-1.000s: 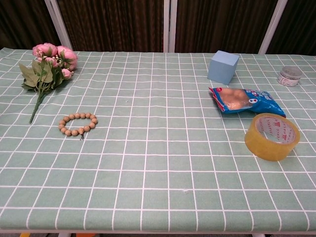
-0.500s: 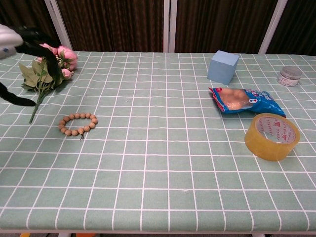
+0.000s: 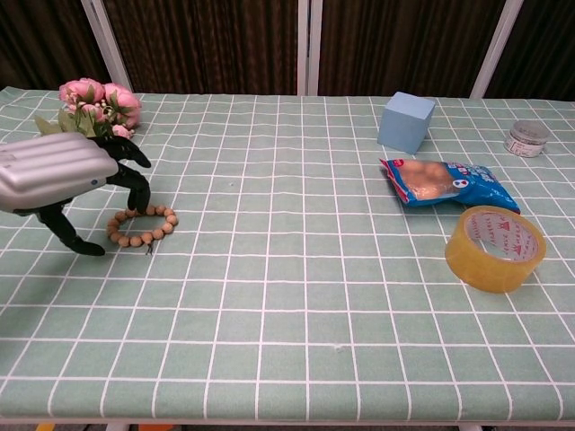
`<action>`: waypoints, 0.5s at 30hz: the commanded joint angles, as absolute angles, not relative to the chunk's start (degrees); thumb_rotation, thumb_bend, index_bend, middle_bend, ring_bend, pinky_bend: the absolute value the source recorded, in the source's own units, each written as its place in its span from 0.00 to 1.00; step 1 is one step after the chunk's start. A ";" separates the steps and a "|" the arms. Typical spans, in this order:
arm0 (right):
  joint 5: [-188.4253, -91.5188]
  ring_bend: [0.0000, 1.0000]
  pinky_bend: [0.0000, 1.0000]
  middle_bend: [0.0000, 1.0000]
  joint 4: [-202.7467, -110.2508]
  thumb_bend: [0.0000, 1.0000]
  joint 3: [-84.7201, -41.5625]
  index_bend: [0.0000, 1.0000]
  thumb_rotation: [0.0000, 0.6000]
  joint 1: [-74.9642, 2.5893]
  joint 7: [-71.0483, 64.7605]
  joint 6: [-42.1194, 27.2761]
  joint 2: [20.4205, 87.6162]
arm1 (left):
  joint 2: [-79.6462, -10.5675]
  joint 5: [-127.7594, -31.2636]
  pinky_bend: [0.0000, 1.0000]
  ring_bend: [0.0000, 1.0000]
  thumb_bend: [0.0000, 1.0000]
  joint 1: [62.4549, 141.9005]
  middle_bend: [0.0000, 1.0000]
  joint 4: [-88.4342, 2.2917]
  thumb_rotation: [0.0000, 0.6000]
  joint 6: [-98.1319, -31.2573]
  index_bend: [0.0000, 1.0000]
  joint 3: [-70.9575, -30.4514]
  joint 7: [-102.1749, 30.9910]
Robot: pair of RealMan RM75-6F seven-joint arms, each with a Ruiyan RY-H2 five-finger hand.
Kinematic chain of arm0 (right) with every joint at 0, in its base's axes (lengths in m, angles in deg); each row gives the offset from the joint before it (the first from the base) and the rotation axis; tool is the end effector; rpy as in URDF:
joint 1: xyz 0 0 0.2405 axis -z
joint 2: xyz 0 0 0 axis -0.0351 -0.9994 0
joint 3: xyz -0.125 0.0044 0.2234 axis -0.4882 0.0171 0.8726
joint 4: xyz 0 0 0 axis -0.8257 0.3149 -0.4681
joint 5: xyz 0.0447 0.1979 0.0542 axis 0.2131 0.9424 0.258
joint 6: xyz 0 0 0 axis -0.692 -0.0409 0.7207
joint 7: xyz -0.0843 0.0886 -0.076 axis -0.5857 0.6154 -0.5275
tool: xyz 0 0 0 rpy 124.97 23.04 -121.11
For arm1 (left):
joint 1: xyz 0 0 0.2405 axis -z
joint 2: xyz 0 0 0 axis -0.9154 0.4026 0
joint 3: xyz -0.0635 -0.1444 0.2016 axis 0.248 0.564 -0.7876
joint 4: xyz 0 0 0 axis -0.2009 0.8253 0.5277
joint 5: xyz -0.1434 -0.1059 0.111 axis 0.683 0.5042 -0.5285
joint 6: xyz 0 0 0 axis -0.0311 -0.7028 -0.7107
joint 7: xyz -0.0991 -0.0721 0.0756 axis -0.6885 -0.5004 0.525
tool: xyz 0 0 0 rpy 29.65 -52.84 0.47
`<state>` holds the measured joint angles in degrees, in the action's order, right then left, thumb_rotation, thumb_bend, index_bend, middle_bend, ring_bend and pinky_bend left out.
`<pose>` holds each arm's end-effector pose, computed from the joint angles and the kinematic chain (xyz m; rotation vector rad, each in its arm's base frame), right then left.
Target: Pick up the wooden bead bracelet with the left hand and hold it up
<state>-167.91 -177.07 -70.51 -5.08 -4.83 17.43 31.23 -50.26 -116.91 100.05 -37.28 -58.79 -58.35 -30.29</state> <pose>-0.2972 -0.1706 0.1788 1.4101 -0.8217 0.9518 -0.2299 0.3030 -0.0173 -2.1684 -0.5468 -0.8204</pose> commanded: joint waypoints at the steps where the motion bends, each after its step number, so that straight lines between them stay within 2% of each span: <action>1: -167.83 0.06 0.19 0.16 -176.96 0.06 -70.57 0.07 1.00 -5.06 -4.69 17.31 31.28 | -51.79 -116.06 0.10 0.14 0.10 99.42 0.43 -35.99 1.00 -59.60 0.44 -58.75 -29.17; 8: -167.66 0.06 0.19 0.16 -176.70 0.06 -70.62 0.07 1.00 -4.67 -4.33 17.71 31.20 | -53.98 -113.97 0.11 0.19 0.15 99.37 0.48 -33.28 1.00 -59.43 0.48 -59.19 -29.13; 15: -167.45 0.06 0.19 0.16 -176.24 0.06 -70.65 0.07 1.00 -4.33 -3.87 18.00 31.38 | -54.04 -113.34 0.11 0.20 0.28 100.02 0.50 -32.71 1.00 -59.22 0.49 -59.85 -30.34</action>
<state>-167.45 -176.23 -70.65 -4.34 -3.88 18.00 31.38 -54.04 -113.35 99.99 -32.73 -59.21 -59.82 -30.32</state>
